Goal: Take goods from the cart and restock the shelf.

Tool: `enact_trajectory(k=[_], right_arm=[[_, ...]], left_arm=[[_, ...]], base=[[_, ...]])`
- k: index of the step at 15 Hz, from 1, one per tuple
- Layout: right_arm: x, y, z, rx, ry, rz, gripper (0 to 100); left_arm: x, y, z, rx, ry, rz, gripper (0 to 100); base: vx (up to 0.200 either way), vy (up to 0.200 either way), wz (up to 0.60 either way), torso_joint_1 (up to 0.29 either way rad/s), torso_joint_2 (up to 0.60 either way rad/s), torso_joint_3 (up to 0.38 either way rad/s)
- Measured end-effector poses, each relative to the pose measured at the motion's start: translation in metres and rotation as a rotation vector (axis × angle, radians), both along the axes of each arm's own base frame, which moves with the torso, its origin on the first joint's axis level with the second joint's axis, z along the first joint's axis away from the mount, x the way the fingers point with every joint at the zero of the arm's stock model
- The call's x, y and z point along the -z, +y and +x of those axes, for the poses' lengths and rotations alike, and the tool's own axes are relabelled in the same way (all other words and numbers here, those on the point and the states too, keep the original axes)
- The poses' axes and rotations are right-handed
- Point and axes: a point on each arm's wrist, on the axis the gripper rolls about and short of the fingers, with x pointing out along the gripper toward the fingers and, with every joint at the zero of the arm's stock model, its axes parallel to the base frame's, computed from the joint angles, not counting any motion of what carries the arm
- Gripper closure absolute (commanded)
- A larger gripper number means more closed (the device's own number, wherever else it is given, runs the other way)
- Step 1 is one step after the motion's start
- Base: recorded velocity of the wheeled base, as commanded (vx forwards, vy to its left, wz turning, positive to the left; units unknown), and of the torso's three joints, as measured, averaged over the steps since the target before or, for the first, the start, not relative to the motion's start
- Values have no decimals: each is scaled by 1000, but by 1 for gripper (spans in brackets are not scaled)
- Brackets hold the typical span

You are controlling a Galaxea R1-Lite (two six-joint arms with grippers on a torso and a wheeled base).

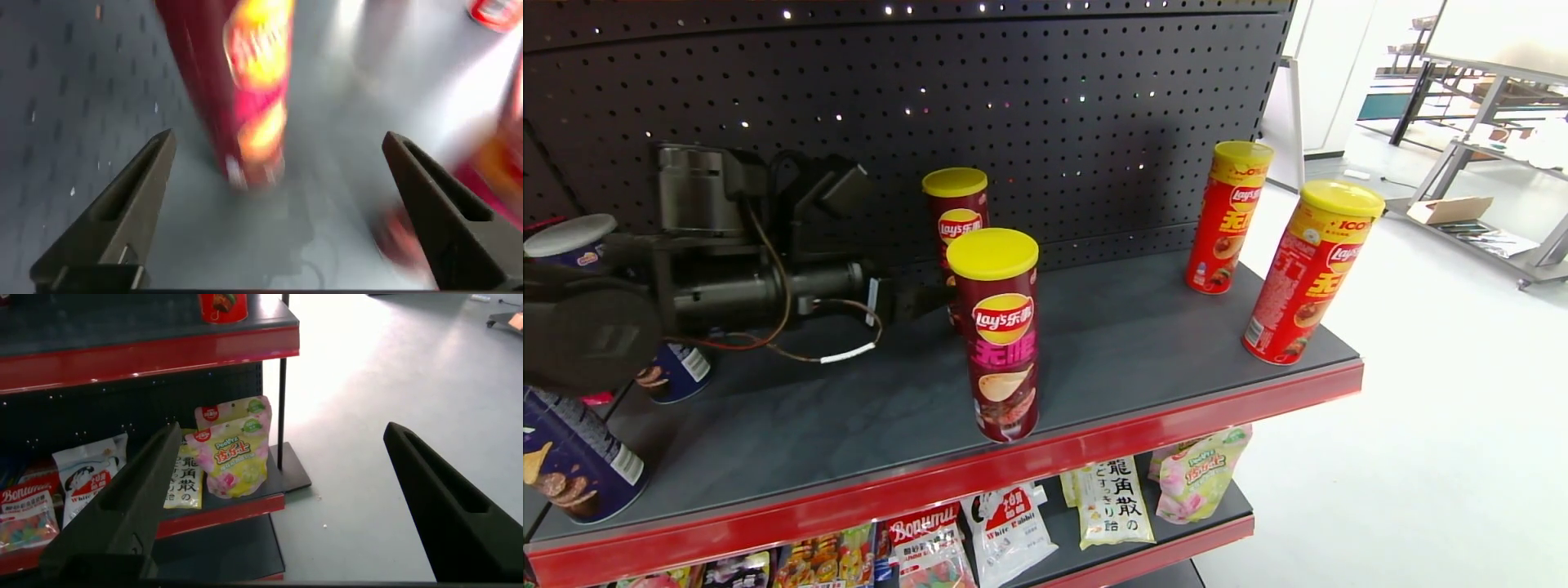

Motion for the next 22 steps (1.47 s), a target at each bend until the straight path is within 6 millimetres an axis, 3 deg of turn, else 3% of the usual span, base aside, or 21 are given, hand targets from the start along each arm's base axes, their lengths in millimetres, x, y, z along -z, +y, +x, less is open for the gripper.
enact_trajectory(k=[4,7,10,12,16,19,22], right_arm=[[0,0,0,0,0,0,0],[0,0,0,0,0,0,0],[0,0,0,0,0,0,0],[0,0,0,0,0,0,0],[0,0,0,0,0,0,0],[0,0,0,-3,0,-3,0],[0,0,0,-4,0,-6,0]], left_arm=[[-15,30,-83,-39,44,0,0],[-23,52,-166,-65,18,-52,0],[-9,70,-242,-127,-59,-136,0],[9,83,-278,-324,-107,-145,0],[27,94,-306,-530,-192,-178,0],[36,98,-312,-646,-225,-171,0],[38,99,-314,-665,-234,-168,0]], base=[[0,0,0,0,0,0],[0,0,0,0,0,0],[0,0,0,0,0,0],[0,0,0,0,0,0],[0,0,0,0,0,0],[0,0,0,0,0,0],[0,0,600,1,2,-1]])
